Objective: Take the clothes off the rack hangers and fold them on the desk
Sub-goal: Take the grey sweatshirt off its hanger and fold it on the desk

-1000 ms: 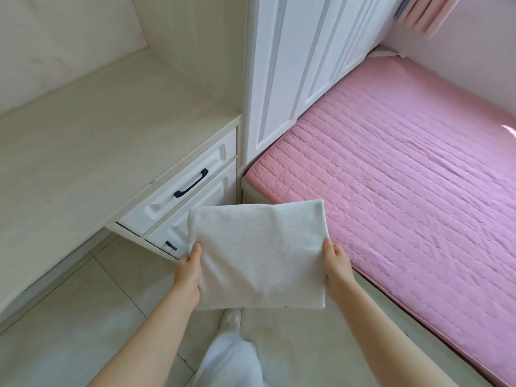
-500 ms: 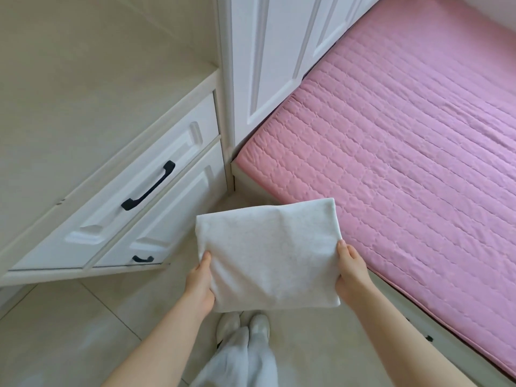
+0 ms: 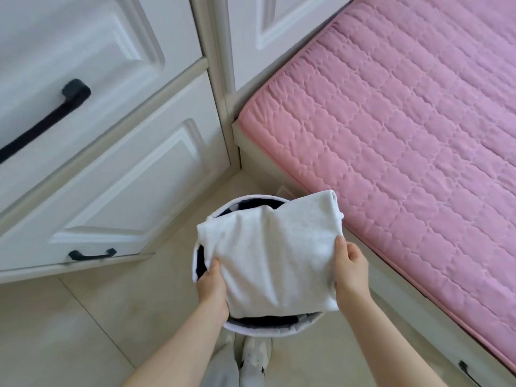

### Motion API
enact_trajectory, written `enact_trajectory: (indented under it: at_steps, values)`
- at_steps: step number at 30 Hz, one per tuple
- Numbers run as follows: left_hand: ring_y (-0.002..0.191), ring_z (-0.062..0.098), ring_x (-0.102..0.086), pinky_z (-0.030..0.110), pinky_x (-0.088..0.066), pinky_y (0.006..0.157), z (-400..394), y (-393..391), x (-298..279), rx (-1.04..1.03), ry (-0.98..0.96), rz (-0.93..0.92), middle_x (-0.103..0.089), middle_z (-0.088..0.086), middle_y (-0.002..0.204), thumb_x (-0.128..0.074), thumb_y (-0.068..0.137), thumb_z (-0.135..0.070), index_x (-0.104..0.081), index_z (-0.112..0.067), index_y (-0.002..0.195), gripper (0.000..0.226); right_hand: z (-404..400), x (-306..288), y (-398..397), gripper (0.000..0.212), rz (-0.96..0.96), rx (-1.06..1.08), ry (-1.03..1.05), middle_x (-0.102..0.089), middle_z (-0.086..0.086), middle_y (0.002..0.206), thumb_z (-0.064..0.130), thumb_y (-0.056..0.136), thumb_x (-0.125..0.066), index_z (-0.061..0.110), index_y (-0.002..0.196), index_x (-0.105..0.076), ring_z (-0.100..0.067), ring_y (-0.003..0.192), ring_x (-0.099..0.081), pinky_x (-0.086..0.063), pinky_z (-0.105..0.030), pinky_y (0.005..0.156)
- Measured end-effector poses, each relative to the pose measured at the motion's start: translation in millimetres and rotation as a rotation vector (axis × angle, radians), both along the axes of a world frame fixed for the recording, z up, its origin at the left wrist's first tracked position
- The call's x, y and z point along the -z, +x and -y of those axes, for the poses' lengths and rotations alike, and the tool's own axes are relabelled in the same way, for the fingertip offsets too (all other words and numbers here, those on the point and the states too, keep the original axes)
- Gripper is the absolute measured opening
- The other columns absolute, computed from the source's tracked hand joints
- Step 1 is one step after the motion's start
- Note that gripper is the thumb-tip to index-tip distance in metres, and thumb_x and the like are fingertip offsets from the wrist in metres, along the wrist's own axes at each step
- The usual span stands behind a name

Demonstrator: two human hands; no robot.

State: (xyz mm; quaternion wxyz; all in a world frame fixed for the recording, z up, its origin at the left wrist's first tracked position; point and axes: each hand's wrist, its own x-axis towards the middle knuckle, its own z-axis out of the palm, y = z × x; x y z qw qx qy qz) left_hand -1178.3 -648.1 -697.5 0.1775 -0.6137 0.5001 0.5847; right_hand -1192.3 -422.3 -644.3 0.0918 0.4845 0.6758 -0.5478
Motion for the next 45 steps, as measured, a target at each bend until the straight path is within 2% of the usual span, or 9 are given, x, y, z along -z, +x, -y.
enact_trajectory:
  at_steps: [7, 10, 15, 21, 27, 32, 37, 41, 45]
  values:
    - [0.106, 0.035, -0.059, 0.044, -0.046, 0.099, -6.0, -1.9, 39.8, 0.024, -0.136, 0.138, -0.064, 0.013, 0.117, -0.048, 0.097, -0.045, -0.058, -0.005, 0.124, 0.049, 21.2, 47.7, -10.7, 0.037, 0.078, -0.136, 0.163, -0.052, 0.003, 0.069, 0.043, 0.095, -0.042, 0.015, 0.07, -0.046, -0.019, 0.07, -0.049, -0.038, -0.033, 0.064]
    - [0.107, 0.036, -0.057, 0.044, -0.046, 0.097, -6.4, -6.1, 54.0, 0.044, -0.165, 0.168, -0.061, 0.016, 0.12, -0.044, 0.099, -0.043, -0.056, -0.002, 0.125, 0.051, 29.5, 64.3, -21.8, 0.037, 0.167, -0.206, 0.152, -0.061, -0.003, 0.083, 0.044, 0.096, -0.04, 0.014, 0.082, -0.057, -0.023, 0.077, -0.057, -0.038, -0.031, 0.062]
    - [0.115, 0.039, -0.053, 0.041, -0.041, 0.094, -5.0, -17.1, 84.9, 0.088, -0.235, 0.251, -0.057, 0.022, 0.126, -0.039, 0.102, -0.041, -0.051, 0.006, 0.129, 0.055, 27.5, 128.1, -46.8, 0.045, 0.264, -0.178, 0.139, -0.062, -0.017, 0.121, 0.041, 0.099, -0.042, 0.008, 0.122, -0.06, -0.038, 0.114, -0.055, -0.043, -0.042, 0.097]
    - [0.117, 0.039, -0.054, 0.045, -0.042, 0.104, 1.9, -30.3, 137.9, 0.061, -0.234, 0.298, -0.058, 0.021, 0.128, -0.036, 0.102, -0.042, -0.051, 0.003, 0.129, 0.055, 23.1, 196.4, -55.4, 0.045, 0.332, -0.193, 0.177, -0.056, -0.024, 0.13, 0.032, 0.101, -0.038, -0.002, 0.127, -0.056, -0.04, 0.122, -0.051, -0.04, -0.041, 0.103]
    - [0.119, 0.041, -0.053, 0.042, -0.043, 0.1, 2.8, -32.3, 168.3, 0.127, -0.245, 0.285, -0.056, 0.026, 0.13, -0.038, 0.103, -0.032, -0.051, 0.008, 0.129, 0.049, 18.6, 233.5, -51.8, 0.042, 0.309, -0.214, 0.163, -0.053, -0.025, 0.133, 0.022, 0.101, -0.038, -0.006, 0.13, -0.052, -0.04, 0.126, -0.046, -0.035, -0.04, 0.105]
    - [0.11, 0.038, -0.059, 0.04, -0.048, 0.091, 2.2, -32.4, 150.2, 0.196, -0.168, 0.284, -0.061, 0.02, 0.121, -0.049, 0.095, -0.018, -0.056, 0.002, 0.122, 0.034, 12.6, 211.7, -49.0, 0.03, 0.407, -0.35, 0.089, -0.058, -0.019, 0.105, 0.026, 0.1, -0.039, 0.003, 0.106, -0.057, -0.028, 0.092, -0.053, -0.047, -0.04, 0.088]
    - [0.088, 0.032, -0.053, 0.044, -0.05, 0.095, -2.6, -30.6, 93.5, 0.181, -0.084, 0.23, -0.055, 0.011, 0.093, -0.053, 0.091, -0.013, -0.053, -0.002, 0.122, 0.033, 12.3, 149.8, -37.9, 0.027, 0.351, -0.377, 0.034, -0.06, -0.017, 0.109, 0.021, 0.097, -0.042, 0.008, 0.114, -0.058, -0.037, 0.11, -0.055, -0.041, -0.034, 0.085]
    - [0.109, 0.028, -0.051, 0.04, -0.051, 0.091, -17.0, -31.9, 26.1, 0.188, 0.065, 0.115, -0.052, 0.012, 0.122, -0.052, 0.095, -0.007, -0.047, -0.007, 0.134, 0.04, 16.7, 81.5, -28.5, 0.025, 0.25, -0.355, -0.011, -0.064, -0.012, 0.102, 0.028, 0.095, -0.046, 0.019, 0.116, -0.054, -0.03, 0.101, -0.061, -0.043, -0.031, 0.082]
    - [0.102, 0.019, -0.059, 0.032, -0.05, 0.08, -29.8, -32.1, -53.2, 0.408, 0.075, -0.081, -0.059, 0.005, 0.115, -0.049, 0.097, -0.008, -0.046, -0.012, 0.136, 0.039, 24.3, -3.0, -15.5, 0.007, 0.132, -0.339, -0.048, -0.048, 0.007, 0.074, 0.034, 0.086, -0.046, 0.028, 0.082, -0.047, -0.009, 0.064, -0.045, -0.039, -0.024, 0.062]
